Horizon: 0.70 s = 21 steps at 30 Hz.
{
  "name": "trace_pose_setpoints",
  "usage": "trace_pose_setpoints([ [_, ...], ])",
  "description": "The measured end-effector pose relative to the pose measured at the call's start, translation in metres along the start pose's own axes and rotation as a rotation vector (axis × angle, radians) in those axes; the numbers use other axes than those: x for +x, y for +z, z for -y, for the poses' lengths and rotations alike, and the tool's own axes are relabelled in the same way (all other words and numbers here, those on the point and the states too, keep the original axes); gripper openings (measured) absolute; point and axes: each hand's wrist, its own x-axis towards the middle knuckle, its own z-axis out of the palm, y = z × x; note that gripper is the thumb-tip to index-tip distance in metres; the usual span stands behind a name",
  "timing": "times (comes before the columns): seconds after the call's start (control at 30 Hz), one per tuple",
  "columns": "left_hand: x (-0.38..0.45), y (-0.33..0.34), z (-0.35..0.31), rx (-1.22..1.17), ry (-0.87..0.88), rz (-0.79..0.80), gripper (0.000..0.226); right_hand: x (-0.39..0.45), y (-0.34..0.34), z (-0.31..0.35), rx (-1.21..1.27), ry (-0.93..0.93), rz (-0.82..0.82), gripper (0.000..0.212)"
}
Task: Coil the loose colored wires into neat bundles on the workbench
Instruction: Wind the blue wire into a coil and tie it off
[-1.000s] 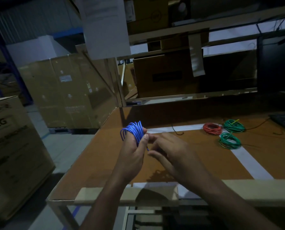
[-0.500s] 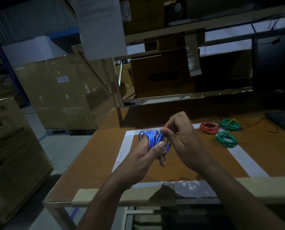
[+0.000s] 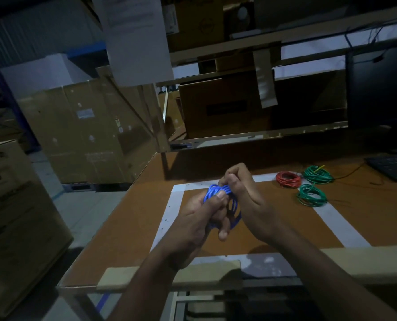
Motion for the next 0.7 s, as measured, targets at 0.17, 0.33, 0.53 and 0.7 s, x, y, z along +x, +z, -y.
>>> trace_pose_setpoints([
  [0.17, 0.004, 0.002, -0.003, 0.147, 0.028, -0.100, 0.022, 0.002, 0.003, 0.001, 0.006, -0.033, -0.042, 0.026],
  [0.33, 0.009, -0.001, 0.011, 0.379, 0.062, -0.267, 0.023, 0.005, 0.008, -0.002, -0.032, -0.061, -0.137, 0.024],
  [0.53, 0.008, 0.000, 0.013, 0.516, 0.106, -0.299, 0.032, 0.005, 0.010, -0.004, -0.116, -0.134, -0.281, 0.031],
  [0.7, 0.009, -0.001, 0.019, 0.600, 0.104, -0.230, 0.033, 0.006, 0.016, -0.002, -0.056, -0.142, -0.328, 0.018],
])
